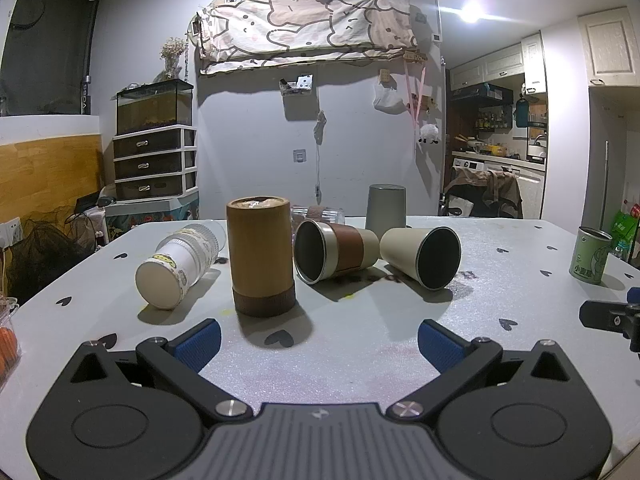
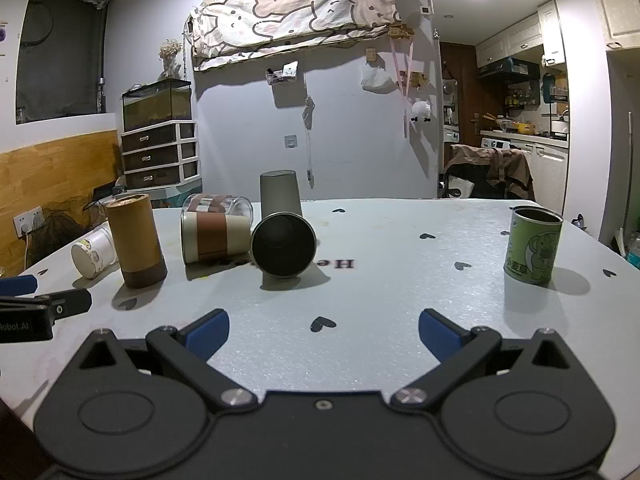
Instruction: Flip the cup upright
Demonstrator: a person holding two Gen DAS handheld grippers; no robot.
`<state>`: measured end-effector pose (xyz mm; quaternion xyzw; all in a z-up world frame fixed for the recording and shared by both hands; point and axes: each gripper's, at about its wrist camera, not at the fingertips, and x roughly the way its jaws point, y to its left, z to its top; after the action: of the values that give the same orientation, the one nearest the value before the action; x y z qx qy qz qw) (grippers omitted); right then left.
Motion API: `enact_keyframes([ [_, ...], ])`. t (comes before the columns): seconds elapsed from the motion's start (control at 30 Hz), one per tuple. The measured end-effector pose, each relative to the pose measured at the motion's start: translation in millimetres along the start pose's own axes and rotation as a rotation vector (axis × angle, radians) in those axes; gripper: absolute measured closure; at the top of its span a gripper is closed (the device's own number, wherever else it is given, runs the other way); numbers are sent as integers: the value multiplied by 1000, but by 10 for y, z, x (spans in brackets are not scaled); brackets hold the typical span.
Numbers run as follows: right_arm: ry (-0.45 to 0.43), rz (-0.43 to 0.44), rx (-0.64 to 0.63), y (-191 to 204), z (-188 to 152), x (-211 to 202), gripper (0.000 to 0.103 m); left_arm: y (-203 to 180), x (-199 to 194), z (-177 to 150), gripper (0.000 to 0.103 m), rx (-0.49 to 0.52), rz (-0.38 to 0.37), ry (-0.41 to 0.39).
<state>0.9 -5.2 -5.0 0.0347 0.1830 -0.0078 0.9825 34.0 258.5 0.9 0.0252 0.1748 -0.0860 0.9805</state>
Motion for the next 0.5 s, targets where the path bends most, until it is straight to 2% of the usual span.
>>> enact_keyframes([
  [0.5,1,-1,1,-13,-8,-5,1,-15,13,-9,0,1,1,1],
])
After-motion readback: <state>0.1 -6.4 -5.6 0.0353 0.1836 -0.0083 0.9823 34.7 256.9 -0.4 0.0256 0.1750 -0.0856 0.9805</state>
